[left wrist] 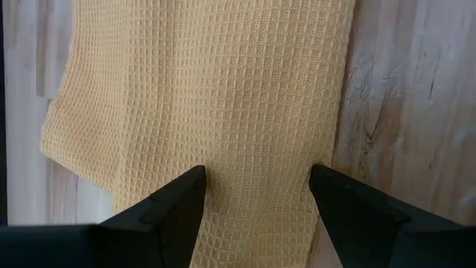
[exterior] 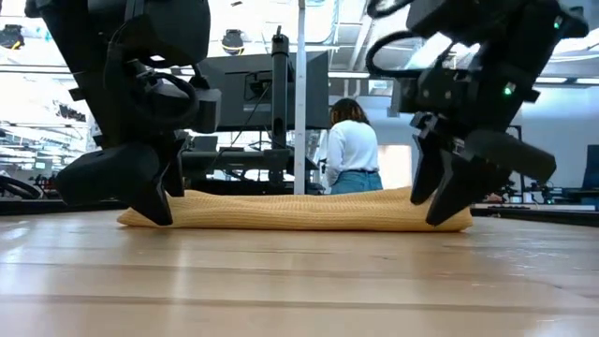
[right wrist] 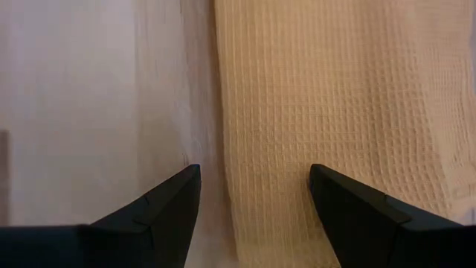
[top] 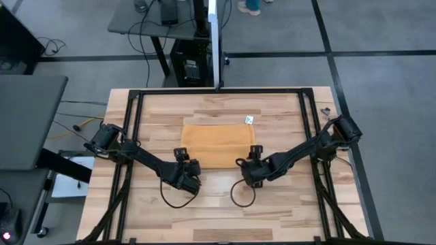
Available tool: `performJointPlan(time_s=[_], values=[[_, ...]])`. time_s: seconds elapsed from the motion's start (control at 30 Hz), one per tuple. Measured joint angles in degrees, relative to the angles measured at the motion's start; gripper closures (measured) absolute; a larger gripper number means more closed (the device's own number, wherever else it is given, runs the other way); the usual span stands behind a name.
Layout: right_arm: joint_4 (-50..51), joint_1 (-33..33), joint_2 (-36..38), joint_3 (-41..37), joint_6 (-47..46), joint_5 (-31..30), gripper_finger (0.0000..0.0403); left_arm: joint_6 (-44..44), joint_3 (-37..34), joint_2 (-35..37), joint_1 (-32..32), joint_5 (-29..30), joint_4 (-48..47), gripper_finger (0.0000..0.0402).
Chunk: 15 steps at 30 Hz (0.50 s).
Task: Roll towel
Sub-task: Roll the yellow towel
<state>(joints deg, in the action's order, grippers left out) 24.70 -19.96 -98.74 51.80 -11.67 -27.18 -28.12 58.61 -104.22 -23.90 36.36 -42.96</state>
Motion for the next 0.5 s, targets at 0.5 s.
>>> performJointPlan(time_s=[0.5], values=[[-5.56, 5.98, 0.02, -3.60, 13.53, -4.08, 0.0166, 0.00, 0.00, 0.00, 0.02, 0.05, 0.46, 0.0171]])
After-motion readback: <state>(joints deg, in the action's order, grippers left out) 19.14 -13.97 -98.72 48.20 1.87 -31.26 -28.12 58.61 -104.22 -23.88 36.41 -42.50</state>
